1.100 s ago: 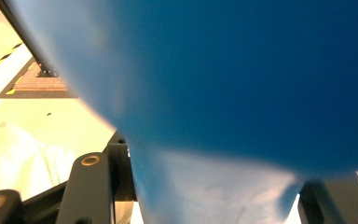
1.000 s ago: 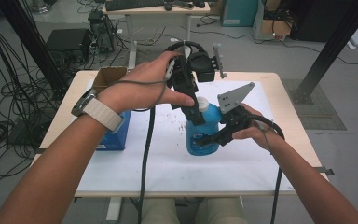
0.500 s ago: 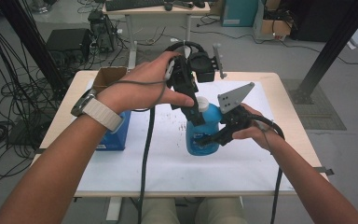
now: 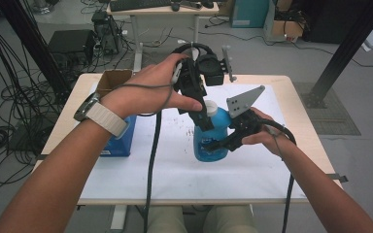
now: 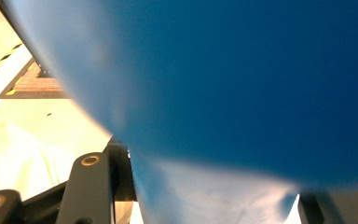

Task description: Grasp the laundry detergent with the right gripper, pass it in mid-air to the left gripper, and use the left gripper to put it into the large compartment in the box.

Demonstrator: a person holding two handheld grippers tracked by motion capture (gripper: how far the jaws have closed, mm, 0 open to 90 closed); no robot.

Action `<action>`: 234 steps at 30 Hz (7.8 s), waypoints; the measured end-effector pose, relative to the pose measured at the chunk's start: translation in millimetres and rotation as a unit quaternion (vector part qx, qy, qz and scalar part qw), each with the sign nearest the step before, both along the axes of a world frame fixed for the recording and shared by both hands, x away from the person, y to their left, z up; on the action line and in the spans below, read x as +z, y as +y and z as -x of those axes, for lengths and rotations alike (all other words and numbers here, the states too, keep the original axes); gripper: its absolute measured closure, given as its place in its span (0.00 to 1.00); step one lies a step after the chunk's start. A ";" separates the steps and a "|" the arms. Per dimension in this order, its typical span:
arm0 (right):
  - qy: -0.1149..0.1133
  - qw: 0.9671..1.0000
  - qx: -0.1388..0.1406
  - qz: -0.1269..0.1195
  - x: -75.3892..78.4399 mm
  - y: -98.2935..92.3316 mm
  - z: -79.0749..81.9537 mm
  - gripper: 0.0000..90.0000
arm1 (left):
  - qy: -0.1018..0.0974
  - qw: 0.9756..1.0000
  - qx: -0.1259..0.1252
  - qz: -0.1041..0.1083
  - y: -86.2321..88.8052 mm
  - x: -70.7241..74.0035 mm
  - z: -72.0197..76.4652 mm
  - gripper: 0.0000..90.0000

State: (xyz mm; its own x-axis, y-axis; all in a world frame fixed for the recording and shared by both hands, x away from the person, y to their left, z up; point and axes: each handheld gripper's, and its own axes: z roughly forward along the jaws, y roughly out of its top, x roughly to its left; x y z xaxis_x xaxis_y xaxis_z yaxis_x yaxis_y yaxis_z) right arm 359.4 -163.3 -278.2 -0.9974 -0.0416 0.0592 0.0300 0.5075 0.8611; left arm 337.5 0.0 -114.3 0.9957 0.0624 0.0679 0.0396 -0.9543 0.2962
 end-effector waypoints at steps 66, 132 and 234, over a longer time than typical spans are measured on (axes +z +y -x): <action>0.001 1.000 0.004 0.004 -0.4 3.5 0.6 0.47 | 0.001 1.000 -0.001 0.002 1.0 -1.8 -0.5 0.09; -0.008 1.000 0.012 0.019 4.8 6.8 13.9 0.47 | 0.038 0.998 -0.046 -0.027 -19.7 -39.0 -4.1 0.31; -0.020 0.999 0.006 0.029 5.9 5.6 10.8 0.48 | 0.031 0.998 -0.042 -0.041 -21.4 -39.9 -5.2 0.41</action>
State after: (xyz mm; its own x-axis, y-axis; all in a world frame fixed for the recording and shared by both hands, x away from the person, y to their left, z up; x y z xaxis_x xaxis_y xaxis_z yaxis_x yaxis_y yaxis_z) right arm 348.6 -157.7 -272.4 -0.9985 -0.0505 0.0211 -0.0106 0.5564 0.8309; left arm 342.7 -21.4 -154.2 0.9997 -0.0236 0.0076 -0.0247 -0.9758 0.2173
